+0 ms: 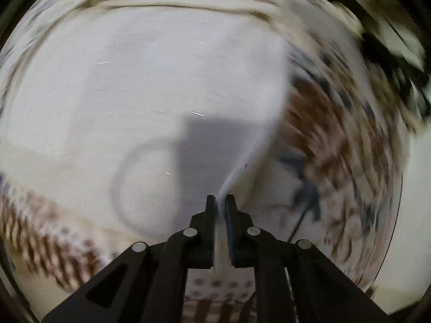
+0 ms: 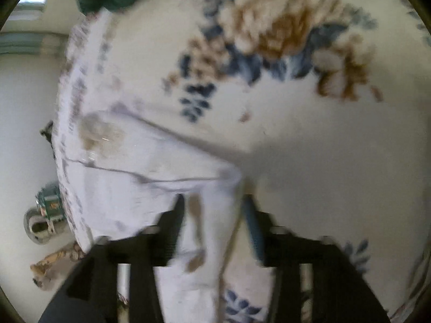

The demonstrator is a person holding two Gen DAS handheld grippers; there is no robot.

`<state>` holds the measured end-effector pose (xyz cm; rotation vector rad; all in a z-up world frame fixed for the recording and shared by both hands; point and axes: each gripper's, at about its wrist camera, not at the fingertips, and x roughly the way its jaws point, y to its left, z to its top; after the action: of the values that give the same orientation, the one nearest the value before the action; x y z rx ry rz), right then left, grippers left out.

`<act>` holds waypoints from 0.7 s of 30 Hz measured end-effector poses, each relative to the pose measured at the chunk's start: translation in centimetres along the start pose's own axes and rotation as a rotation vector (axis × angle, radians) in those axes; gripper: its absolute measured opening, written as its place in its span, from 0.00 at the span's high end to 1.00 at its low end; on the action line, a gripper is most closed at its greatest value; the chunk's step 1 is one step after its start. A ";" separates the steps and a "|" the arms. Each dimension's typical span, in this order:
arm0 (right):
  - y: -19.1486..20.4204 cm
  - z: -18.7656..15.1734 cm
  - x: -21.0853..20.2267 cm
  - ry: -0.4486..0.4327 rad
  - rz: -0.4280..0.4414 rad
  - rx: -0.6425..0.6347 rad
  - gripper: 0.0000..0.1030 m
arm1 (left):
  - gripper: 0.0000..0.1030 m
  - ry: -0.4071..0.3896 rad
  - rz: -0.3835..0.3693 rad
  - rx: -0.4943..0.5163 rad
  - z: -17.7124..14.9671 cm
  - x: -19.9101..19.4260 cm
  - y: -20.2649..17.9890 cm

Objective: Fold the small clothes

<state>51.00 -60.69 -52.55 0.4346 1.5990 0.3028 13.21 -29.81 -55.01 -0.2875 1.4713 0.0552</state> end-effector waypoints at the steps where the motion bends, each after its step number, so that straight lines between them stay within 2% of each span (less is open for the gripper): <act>1: 0.5 -0.8 -0.7 -0.016 0.029 -0.001 0.47 | 0.72 -0.009 0.031 -0.035 0.3 -0.5 1.2; 2: 0.9 -1.6 -0.8 -0.009 0.065 -0.001 0.47 | 0.48 -0.020 0.062 -0.068 0.8 -1.0 2.5; 3: 1.3 -2.3 -0.2 0.022 0.099 0.005 0.47 | 0.29 -0.029 0.077 -0.089 1.3 -1.2 3.3; 5: 1.6 -3.6 1.8 0.066 0.117 0.041 0.47 | 0.27 -0.049 0.114 -0.139 2.7 -1.4 4.9; 7: 1.6 -4.2 3.5 0.078 0.083 0.056 0.47 | 0.27 -0.064 0.128 -0.192 4.4 -1.8 6.5; 9: 1.3 -4.8 5.0 0.081 0.067 0.072 0.47 | 0.27 -0.090 0.106 -0.236 6.5 -2.1 7.4; 11: 1.4 -5.4 5.5 0.062 0.067 0.078 0.47 | 0.27 -0.112 0.057 -0.270 9.8 -1.9 8.2; 14: 1.9 -6.0 5.3 0.006 0.041 0.069 0.48 | 0.27 -0.138 -0.113 -0.365 15.9 -0.4 9.7; 17: 2.4 -6.6 4.7 -0.023 0.052 0.082 0.48 | 0.27 -0.135 -0.253 -0.487 22.4 2.4 10.9; 19: 2.5 -7.1 4.6 -0.031 0.069 0.095 0.48 | 0.29 -0.122 -0.303 -0.549 25.3 4.0 12.4; 21: 2.3 -7.7 4.5 -0.036 0.090 0.113 0.48 | 0.29 -0.118 -0.283 -0.582 27.7 5.4 12.7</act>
<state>43.38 -56.09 -54.90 0.5968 1.5684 0.2718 38.00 -12.13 -60.31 -0.9462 1.2595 0.2691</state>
